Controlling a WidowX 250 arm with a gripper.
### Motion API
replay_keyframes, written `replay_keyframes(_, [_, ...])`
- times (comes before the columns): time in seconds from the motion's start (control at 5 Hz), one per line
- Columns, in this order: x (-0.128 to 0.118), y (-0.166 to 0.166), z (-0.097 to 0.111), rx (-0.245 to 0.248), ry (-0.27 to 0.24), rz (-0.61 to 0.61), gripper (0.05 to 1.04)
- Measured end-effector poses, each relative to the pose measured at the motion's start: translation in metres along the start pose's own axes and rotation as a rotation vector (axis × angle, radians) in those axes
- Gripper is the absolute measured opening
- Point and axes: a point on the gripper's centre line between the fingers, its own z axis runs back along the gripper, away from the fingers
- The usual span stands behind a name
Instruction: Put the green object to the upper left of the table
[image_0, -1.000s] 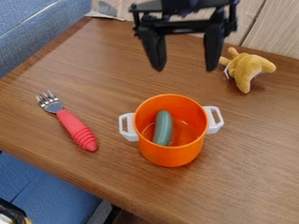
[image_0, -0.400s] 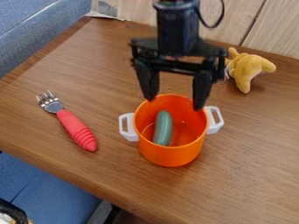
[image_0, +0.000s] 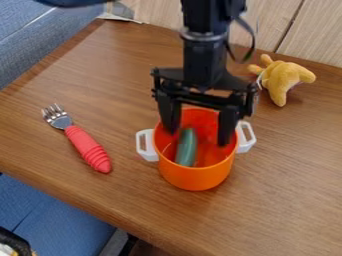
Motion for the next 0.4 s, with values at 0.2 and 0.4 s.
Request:
replay_keyframes(0.2, [0.0016, 0.0001, -0.0164, 0.048, 0.037, 0.003, 1.001])
replay_keyframes(0.4, [0.0045, -0.0053, -0.0211, 0.075, 0.007, -0.010, 0.997])
